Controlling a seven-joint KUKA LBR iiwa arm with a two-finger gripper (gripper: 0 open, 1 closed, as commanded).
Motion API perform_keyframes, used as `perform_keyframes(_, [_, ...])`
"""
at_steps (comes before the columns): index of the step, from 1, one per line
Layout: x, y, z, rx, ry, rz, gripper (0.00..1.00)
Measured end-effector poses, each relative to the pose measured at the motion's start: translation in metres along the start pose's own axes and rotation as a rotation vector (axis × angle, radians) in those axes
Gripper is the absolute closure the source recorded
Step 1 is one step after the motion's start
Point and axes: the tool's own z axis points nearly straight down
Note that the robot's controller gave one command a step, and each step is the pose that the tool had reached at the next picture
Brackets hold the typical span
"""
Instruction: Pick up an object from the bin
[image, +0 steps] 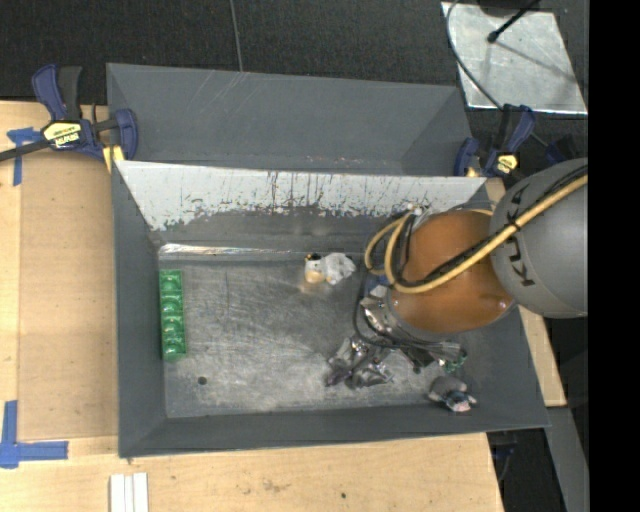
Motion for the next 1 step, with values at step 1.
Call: perform_keyframes(1, [0.0010, 0.0006, -0.0038, -0.004, 0.007, 0.000, 1.00])
